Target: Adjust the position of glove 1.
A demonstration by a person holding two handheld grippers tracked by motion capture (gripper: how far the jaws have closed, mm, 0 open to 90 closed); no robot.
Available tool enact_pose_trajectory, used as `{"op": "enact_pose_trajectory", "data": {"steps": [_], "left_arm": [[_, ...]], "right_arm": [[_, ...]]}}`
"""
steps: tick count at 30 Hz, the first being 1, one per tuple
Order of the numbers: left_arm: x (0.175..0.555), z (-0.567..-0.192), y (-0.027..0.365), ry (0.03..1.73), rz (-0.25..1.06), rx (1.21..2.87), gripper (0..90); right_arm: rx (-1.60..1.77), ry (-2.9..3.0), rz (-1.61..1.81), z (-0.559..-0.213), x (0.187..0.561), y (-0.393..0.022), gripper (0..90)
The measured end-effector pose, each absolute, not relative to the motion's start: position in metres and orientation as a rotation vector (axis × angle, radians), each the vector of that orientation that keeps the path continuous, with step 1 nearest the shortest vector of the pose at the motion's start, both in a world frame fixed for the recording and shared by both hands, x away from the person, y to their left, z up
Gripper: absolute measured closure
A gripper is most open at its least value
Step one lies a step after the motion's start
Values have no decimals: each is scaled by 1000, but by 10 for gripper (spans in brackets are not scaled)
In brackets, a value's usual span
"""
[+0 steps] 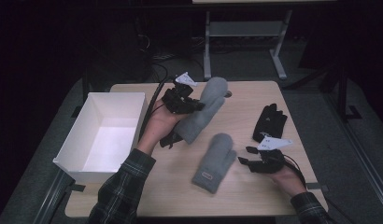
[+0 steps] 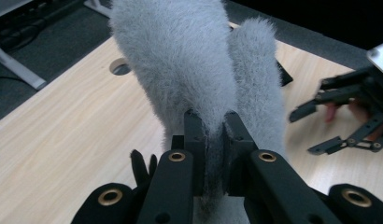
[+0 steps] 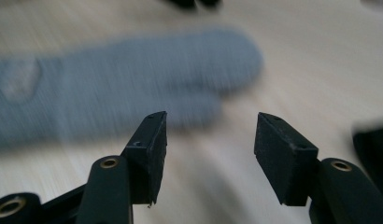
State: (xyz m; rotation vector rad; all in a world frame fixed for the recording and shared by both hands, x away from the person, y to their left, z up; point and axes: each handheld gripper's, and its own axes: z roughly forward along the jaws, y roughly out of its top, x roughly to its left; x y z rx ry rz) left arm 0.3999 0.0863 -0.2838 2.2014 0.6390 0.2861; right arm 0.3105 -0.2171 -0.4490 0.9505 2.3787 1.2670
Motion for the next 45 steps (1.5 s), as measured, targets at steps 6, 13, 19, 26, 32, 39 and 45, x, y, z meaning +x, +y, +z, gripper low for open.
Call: {"op": "enact_pose_trajectory", "data": {"steps": [6, 13, 19, 26, 32, 39, 45], "left_arm": [[390, -289, 91, 620, 254, 2185, 829], [382, -307, 91, 639, 179, 2167, 829], [367, -334, 74, 648, 124, 2194, 829], [357, -354, 53, 693, 103, 2246, 829], [351, -363, 44, 694, 108, 2303, 828], [353, -388, 35, 724, 84, 2354, 825], [355, -401, 29, 704, 64, 2365, 778]], "right_arm": [[852, 2402, 1442, -434, 350, -187, 496], [871, 2451, 1448, -433, 369, -172, 485], [927, 2421, 1410, -435, 366, -191, 461], [975, 2401, 1357, -440, 363, -216, 447], [1005, 2389, 1331, -443, 357, -230, 424], [1041, 2408, 1273, -452, 337, -245, 384], [1030, 2420, 1256, -454, 328, -247, 378]]}}
